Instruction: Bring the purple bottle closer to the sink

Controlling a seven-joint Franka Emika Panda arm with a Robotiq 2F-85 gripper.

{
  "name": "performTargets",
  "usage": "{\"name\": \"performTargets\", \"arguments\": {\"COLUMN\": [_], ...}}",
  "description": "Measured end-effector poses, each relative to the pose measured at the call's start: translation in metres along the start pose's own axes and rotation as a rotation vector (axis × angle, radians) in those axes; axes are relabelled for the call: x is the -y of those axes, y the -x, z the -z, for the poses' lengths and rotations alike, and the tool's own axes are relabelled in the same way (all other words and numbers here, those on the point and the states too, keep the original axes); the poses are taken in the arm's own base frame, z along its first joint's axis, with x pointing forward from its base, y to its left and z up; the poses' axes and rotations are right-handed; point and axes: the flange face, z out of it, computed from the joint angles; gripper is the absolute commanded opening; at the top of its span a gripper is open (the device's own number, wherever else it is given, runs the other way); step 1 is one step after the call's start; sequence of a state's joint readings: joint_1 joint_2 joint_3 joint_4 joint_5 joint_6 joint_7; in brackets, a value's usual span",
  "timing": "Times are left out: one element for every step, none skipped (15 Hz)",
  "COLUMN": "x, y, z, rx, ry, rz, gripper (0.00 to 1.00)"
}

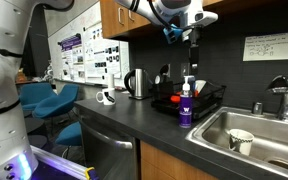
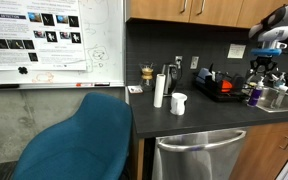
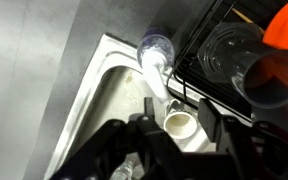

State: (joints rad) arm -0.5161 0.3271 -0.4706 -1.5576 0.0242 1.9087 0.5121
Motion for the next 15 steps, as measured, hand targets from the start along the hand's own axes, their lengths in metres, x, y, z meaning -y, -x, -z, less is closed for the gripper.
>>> {"name": "performTargets", "arguments": {"x": [0.000,0.000,-0.001,-0.003,-0.004,-0.006,-0.007,-0.007,-0.007,-0.006,-0.004,-0.001,0.001,0.003,0.005], "y": [-0.001,-0.001,-0.002,-0.002,-0.001,0.000,0.003,0.007,0.014,0.021,0.032,0.044,0.057,0.073,0.090], "z": [0.004,0.009,0.015,0.023,0.031,0.039,0.049,0.058,0.066,0.073,0.079,0.084,0.088,0.091,0.094], "rx": [-0.006,-0.016,-0.026,-0.034,-0.042,-0.050,-0.058,-0.064,-0.067,-0.067,-0.063,-0.057,-0.049,-0.038,-0.025], "ry": [-0.005,-0.013,-0.022,-0.031,-0.042,-0.054,-0.067,-0.081,-0.096,-0.110,-0.125,-0.140,-0.154,-0.168,-0.181], "rz": [0.001,0.001,0.003,0.005,0.010,0.019,0.034,0.053,0.075,0.100,0.129,0.158,0.187,0.216,0.246], "gripper": [0.66,0.71,0.70,0.75,0.79,0.84,0.86,0.84,0.85,0.86,0.89,0.91,0.97,0.98,1.00]}}
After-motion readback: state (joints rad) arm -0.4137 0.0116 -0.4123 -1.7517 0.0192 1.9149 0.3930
